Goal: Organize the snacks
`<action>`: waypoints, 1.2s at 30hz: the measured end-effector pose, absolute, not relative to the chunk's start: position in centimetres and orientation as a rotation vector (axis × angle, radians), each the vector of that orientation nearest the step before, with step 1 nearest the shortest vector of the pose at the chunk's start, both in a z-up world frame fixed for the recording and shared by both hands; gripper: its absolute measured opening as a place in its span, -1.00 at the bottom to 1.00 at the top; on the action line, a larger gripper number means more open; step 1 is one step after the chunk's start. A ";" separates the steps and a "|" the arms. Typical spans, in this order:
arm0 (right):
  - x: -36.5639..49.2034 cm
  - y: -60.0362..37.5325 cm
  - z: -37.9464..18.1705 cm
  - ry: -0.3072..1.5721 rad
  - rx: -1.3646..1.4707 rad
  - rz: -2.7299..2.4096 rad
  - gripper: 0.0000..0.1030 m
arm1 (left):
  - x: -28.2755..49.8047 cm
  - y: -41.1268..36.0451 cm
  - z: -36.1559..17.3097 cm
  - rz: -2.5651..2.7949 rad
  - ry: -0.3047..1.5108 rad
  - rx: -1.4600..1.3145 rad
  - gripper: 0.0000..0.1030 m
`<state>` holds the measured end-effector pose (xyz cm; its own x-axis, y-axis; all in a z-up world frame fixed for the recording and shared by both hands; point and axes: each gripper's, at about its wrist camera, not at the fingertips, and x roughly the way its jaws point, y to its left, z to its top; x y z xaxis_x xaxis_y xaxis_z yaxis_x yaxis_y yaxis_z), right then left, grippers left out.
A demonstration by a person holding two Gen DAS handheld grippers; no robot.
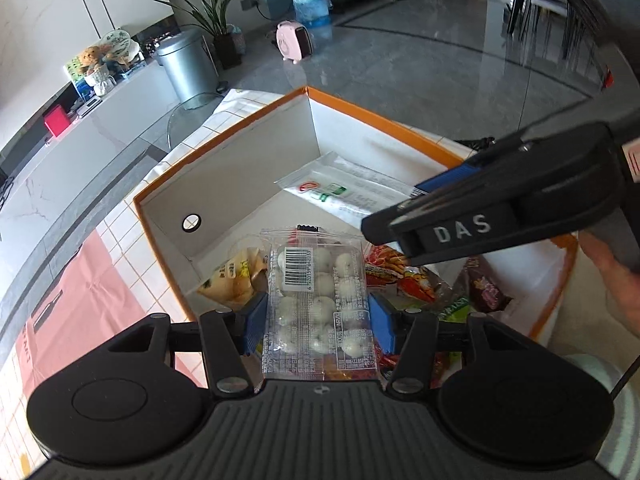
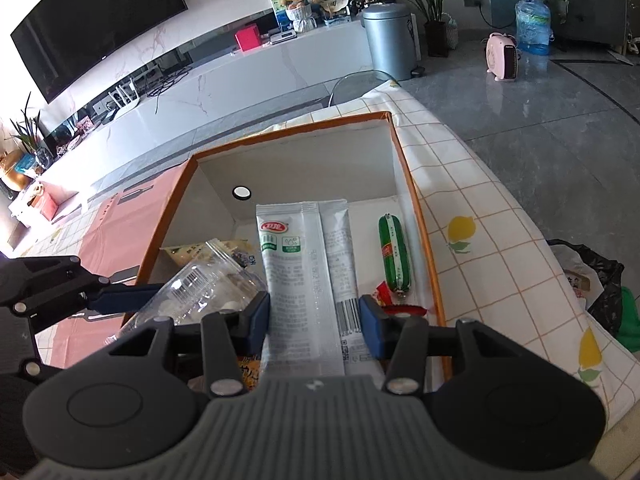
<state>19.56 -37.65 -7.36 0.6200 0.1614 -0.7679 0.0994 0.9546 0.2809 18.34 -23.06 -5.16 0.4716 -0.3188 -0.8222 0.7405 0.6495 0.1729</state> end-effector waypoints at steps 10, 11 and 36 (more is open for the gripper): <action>23.4 -37.1 -8.4 0.969 0.289 0.038 -0.09 | 20.7 -24.3 -6.8 -0.639 0.839 0.636 0.21; 23.6 -37.0 -8.4 0.974 0.277 0.032 -0.09 | 20.8 -24.3 -6.8 -0.640 0.843 0.633 0.23; 20.9 -36.7 -2.5 0.908 0.280 -0.029 0.42 | 17.6 -21.4 -0.5 -0.564 0.677 0.565 0.61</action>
<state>20.89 -36.69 -2.49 0.6175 0.0934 -0.7810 0.1424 0.9632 0.2278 17.57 -21.44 -0.45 0.6459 -0.2916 -0.7055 0.6408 0.7095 0.2934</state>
